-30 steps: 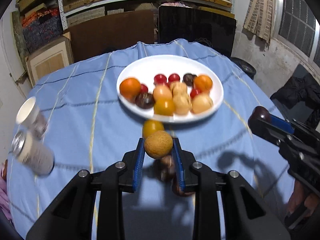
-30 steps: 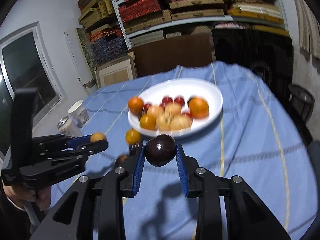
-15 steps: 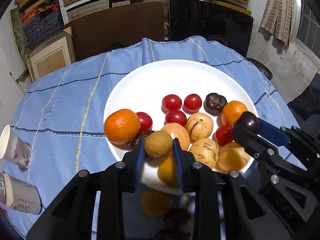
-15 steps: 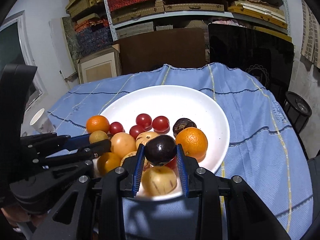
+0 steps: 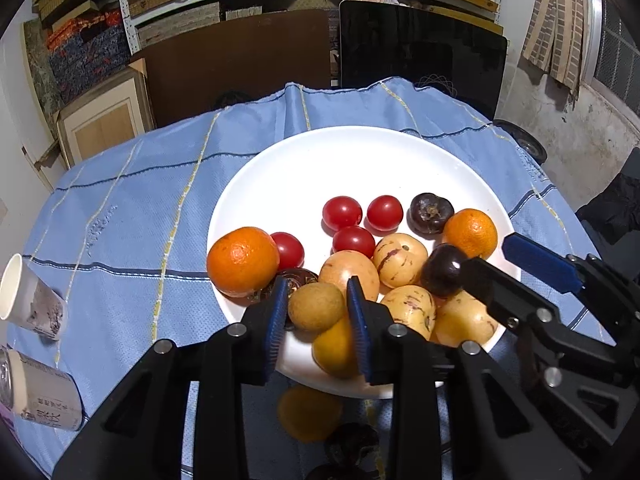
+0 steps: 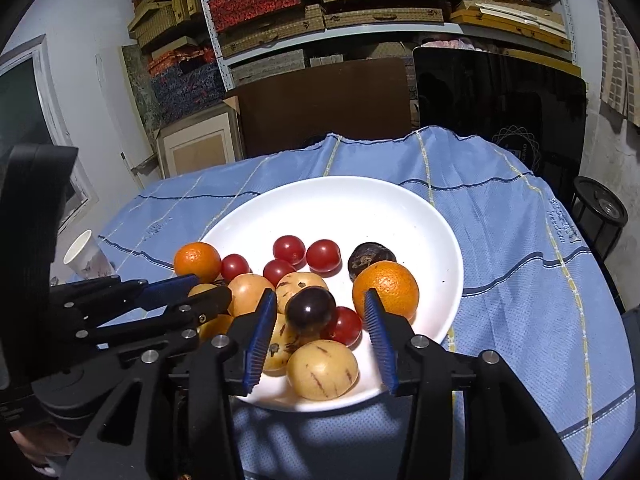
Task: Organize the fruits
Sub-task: 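Carry the tan and purple fruits onto the white plate and open both tools, then grasp a large brown carved fruit with the right tool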
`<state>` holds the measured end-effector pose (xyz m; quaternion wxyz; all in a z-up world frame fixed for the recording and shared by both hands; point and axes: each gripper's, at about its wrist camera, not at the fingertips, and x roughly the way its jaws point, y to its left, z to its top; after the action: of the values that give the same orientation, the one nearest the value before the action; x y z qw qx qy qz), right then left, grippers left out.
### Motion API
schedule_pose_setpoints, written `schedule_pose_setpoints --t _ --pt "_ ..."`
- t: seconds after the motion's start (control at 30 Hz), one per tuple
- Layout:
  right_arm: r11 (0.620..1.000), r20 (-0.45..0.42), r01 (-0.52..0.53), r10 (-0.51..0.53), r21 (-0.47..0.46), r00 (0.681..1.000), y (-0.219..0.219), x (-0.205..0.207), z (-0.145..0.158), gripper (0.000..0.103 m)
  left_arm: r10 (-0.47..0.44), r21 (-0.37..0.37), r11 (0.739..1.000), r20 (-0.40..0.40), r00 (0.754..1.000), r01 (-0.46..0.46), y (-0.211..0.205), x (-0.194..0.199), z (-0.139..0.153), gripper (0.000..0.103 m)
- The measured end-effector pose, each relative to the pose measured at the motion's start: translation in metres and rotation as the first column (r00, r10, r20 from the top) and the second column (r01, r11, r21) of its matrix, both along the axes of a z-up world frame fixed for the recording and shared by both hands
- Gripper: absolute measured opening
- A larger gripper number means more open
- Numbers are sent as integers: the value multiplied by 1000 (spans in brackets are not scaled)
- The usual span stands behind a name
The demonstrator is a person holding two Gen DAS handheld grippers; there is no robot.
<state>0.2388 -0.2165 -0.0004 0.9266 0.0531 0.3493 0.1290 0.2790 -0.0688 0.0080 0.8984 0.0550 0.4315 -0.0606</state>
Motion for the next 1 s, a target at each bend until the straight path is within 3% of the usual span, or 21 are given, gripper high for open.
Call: schedule_pose_setpoints --t 0.1,0.17,0.23,0.3,0.43,0.5,0.83,1.0 --pt "1000 4 4 -4 21 1000 -6 -7 4 47 1 -13 1000 10 1000 0 1 -4 5 41" --pt "999 11 13 -13 29 1000 -9 -14 7 49 2 -13 1000 25 1000 -1 2 -8 10 55" --pt "999 14 19 -19 41 1000 -14 -24 11 53 6 -11 1000 56 998 -6 4 -16 18 76" --pt "999 19 22 -23 42 1000 -18 -33 13 53 5 -15 1000 85 996 -4 7 -26 25 78" --pt "999 20 21 -22 47 1000 -27 -60 17 57 13 12 1000 89 996 -14 21 -53 34 93" --pt "999 32 19 -20 26 999 -26 -79 18 64 32 5 999 92 995 -33 36 -71 36 95" --pt "996 -52 -86 86 6 995 9 -140 -12 65 122 -35 992 46 991 -121 94 -162 8 95" --pt "989 -87 -138 134 -43 987 40 -156 -27 65 144 -54 988 22 989 -143 105 -182 -7 95"
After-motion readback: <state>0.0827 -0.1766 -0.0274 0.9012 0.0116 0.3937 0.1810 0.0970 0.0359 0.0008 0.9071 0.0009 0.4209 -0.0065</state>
